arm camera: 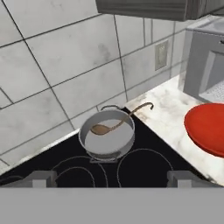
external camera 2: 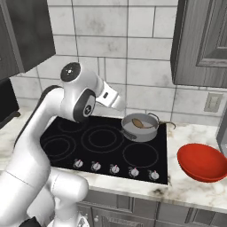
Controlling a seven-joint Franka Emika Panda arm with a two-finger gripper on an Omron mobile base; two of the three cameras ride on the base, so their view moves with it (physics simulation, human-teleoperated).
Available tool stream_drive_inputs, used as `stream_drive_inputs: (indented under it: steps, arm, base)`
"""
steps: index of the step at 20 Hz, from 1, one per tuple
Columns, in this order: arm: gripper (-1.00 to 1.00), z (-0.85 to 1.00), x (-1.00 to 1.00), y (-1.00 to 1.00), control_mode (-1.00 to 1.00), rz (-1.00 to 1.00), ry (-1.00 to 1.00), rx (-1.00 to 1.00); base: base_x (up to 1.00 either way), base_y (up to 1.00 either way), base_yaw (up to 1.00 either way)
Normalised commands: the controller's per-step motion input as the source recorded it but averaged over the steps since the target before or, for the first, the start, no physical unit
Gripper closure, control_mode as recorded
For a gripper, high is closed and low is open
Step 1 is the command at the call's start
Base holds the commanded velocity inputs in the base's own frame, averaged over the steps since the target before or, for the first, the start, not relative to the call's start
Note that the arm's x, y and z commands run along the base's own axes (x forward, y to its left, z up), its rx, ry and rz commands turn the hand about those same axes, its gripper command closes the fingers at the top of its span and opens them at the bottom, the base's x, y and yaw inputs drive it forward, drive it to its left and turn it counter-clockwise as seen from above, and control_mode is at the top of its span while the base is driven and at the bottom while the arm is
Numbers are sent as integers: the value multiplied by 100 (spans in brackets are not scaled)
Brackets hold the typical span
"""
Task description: Open the cabinet and move the ladle to the pot. Then close the cabinet.
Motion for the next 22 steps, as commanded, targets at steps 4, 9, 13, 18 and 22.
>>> stream_drive_inputs:
  steps: [4, 9, 13, 18, 22]
  arm:
    - [-100, 22, -54, 37, -100, 25, -15, 0]
    - [-100, 29, -39, 49, -100, 24, -12, 0]
    - [-100, 52, -26, 55, -100, 16, 0, -1]
    - [-100, 29, -33, 52, -100, 7, 0, -9]
    - [-100, 4, -25, 42, -100, 2, 0, -10]
  base:
    - [0, 0, 0]
    - [0, 0, 0]
    - [0, 0, 0]
    - [0, 0, 0]
    - [0, 0, 0]
